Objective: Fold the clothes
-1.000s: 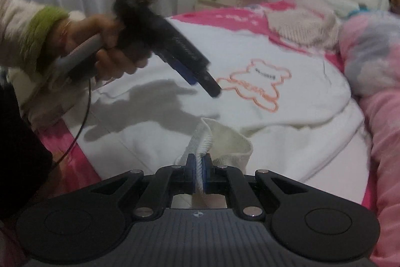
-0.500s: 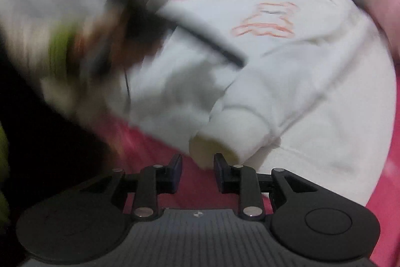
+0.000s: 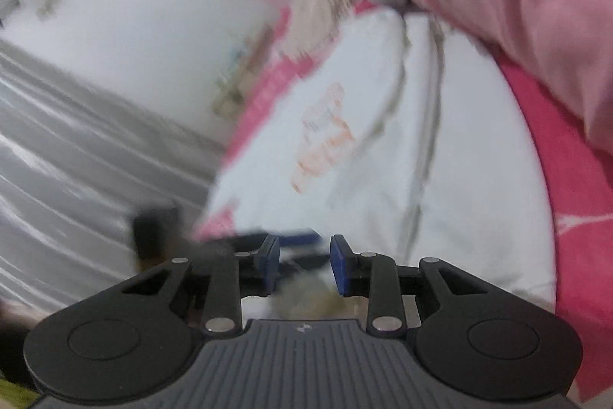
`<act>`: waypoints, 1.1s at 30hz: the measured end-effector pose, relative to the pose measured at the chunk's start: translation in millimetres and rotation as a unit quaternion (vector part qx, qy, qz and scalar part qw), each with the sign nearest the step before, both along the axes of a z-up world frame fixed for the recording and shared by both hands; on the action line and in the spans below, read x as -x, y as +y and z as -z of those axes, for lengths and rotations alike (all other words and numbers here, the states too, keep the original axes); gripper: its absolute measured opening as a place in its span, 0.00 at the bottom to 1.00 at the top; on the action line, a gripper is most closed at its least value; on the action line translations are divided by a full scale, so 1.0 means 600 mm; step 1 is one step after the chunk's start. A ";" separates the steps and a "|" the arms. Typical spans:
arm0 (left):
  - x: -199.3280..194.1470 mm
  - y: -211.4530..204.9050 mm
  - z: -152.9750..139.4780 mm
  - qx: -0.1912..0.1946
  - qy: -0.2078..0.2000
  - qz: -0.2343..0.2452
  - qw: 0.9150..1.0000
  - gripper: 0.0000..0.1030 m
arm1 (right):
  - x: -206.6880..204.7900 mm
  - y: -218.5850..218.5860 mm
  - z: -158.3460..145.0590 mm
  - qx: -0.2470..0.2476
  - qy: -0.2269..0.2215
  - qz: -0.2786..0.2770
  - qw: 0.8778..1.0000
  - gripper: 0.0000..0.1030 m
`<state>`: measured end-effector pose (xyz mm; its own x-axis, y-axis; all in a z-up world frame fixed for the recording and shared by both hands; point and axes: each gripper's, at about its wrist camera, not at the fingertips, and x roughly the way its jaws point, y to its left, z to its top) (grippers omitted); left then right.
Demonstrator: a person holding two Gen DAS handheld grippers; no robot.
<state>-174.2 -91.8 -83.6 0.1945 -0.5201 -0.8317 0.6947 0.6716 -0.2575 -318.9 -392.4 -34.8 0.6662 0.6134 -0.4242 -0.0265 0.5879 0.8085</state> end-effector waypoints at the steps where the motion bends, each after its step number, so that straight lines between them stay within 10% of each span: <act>1: 0.001 -0.002 0.002 -0.002 -0.002 0.002 1.000 0.63 | 0.005 -0.008 -0.005 -0.003 -0.010 0.009 1.000 0.32; 12: -0.044 -0.029 -0.034 -0.028 -0.059 0.016 0.998 0.63 | -0.033 0.086 0.042 0.216 0.079 -0.041 0.972 0.18; 21: -0.120 -0.167 -0.054 -0.010 -0.208 0.016 0.978 0.66 | -0.163 0.048 0.026 0.310 0.039 0.050 0.949 0.19; 27: -0.206 -0.246 -0.035 -0.004 -0.240 -0.031 0.970 0.65 | -0.227 0.045 0.050 0.371 0.026 0.065 0.926 0.19; 33: -0.261 -0.288 -0.001 -0.030 -0.250 -0.044 0.967 0.47 | -0.270 0.039 0.076 0.357 0.040 0.076 0.930 0.19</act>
<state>-17.6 -264.7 -83.0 0.6211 -0.4372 -0.6505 0.6620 0.7369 0.1368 -157.2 -369.0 -80.3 0.6712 0.0587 -0.7389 0.1432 0.9678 0.2070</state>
